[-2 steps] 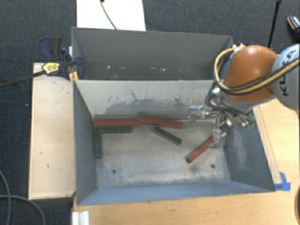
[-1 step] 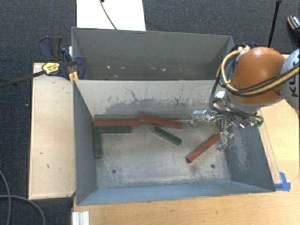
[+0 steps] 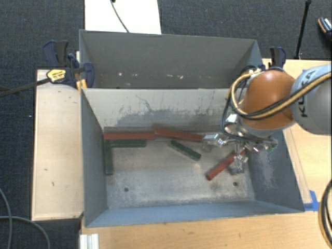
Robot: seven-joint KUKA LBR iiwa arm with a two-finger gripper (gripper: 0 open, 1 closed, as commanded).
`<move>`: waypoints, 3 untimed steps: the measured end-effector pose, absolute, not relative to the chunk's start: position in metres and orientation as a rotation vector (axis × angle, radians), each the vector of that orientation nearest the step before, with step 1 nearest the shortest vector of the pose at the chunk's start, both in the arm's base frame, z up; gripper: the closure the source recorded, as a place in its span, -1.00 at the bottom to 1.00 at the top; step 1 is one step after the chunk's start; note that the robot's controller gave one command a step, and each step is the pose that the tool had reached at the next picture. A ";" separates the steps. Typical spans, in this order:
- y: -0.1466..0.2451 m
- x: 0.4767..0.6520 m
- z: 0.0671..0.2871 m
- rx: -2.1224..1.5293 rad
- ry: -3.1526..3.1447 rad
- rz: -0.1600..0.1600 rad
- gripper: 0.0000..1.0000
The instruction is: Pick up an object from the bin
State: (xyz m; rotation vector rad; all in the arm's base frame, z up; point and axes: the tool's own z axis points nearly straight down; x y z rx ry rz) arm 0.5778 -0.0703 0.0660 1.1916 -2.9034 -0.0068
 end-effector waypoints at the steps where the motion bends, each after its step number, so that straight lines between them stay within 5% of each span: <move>1: -0.071 0.580 0.070 1.191 -2.910 -0.001 1.00; 2: -0.073 0.548 0.195 1.589 -2.718 0.006 1.00; 3: -0.080 0.554 0.283 1.642 -2.689 0.011 1.00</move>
Offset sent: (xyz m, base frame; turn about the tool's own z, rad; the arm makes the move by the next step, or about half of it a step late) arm 0.0000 0.0000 0.0000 0.0000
